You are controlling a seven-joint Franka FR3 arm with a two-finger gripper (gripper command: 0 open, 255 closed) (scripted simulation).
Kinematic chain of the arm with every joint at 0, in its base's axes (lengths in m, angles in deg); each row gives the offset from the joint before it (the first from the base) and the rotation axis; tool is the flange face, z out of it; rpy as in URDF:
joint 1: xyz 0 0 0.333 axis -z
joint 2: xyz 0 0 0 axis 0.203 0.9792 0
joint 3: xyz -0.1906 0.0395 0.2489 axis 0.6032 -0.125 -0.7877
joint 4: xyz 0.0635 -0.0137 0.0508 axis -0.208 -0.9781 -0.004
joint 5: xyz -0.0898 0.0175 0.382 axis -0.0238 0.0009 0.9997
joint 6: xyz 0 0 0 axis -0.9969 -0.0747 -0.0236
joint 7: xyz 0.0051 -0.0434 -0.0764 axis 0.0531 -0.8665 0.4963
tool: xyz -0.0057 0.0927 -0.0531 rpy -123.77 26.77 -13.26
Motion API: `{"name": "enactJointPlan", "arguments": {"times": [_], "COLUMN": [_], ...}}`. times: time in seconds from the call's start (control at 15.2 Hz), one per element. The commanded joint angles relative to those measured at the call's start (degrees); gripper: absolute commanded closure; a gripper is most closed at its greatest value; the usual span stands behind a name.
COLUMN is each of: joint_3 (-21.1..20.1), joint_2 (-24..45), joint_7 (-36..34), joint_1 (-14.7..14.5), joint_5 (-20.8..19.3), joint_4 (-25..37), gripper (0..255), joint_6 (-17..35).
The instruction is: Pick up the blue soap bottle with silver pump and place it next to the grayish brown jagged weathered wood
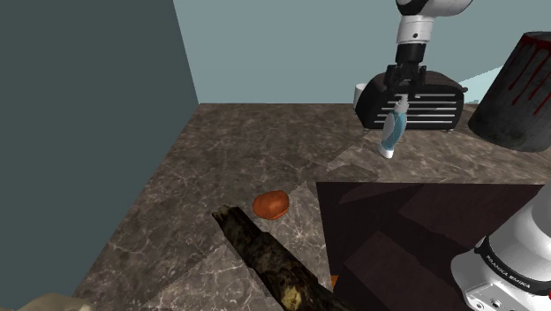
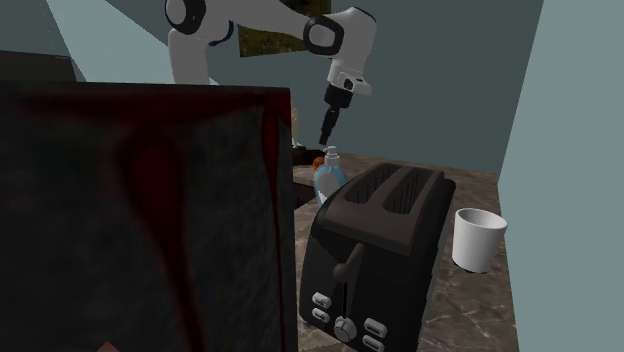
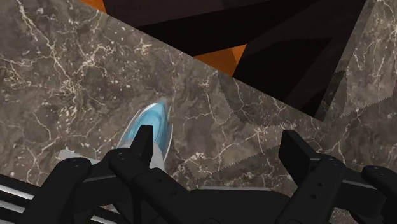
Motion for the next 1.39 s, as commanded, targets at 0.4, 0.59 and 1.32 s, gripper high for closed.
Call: {"name": "enactJointPlan", "arguments": {"times": [0.4, 0.59, 1.32], "joint_3": [3.4, 3.3, 3.1], "joint_2": [19.0, 19.8, 19.2], "joint_7": [6.9, 7.2, 7.3], "joint_1": [5.0, 5.3, 4.8], "joint_5": [4.8, 5.1, 5.2], "joint_4": [17.2, 16.4, 11.5], "gripper": [0, 0, 0], "joint_6": [-2.8, -1.4, 3.0]}}
